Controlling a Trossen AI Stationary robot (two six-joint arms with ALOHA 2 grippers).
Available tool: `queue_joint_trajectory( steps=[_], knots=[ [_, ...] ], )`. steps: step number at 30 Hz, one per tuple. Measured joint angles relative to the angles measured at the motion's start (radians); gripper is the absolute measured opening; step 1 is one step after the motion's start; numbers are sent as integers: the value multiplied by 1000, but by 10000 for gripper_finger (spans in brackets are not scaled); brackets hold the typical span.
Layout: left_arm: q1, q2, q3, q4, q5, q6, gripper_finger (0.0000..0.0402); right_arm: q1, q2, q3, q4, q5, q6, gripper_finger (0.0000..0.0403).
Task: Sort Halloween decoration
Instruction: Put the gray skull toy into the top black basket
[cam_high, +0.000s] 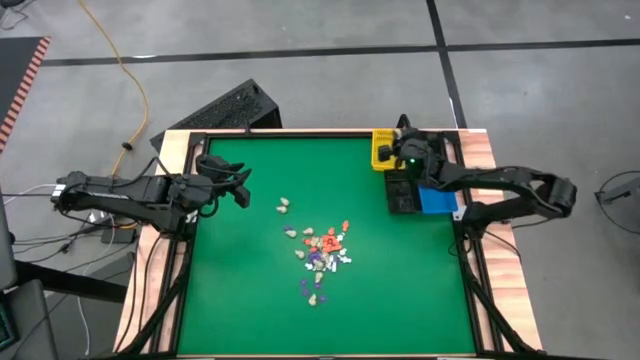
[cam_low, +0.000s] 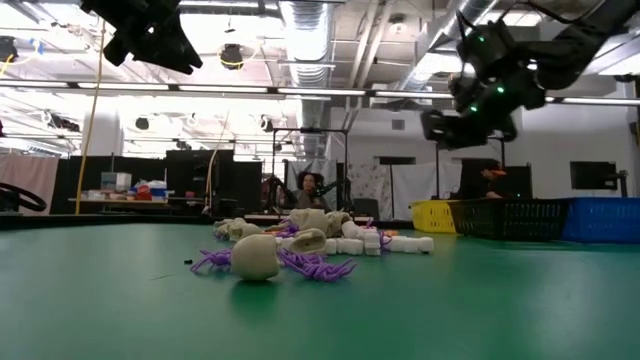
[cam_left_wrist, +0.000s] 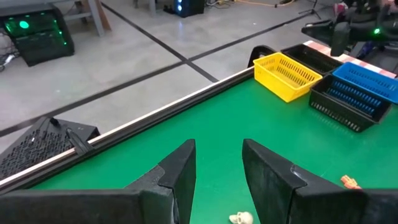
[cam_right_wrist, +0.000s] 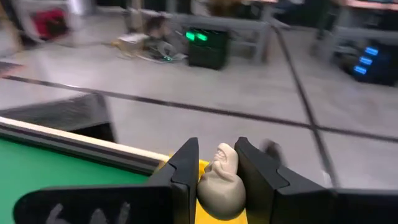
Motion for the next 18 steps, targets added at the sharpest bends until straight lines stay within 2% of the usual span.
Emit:
queue_joint_trajectory(
  steps=[9, 18],
  knots=[
    [0, 0, 0, 0, -3, 0, 121, -119, -37, -25, -248, 53, 191, 107],
    [0, 0, 0, 0, -3, 0, 121, -200, -36, -25, -417, 45, 360, 107]
  ],
)
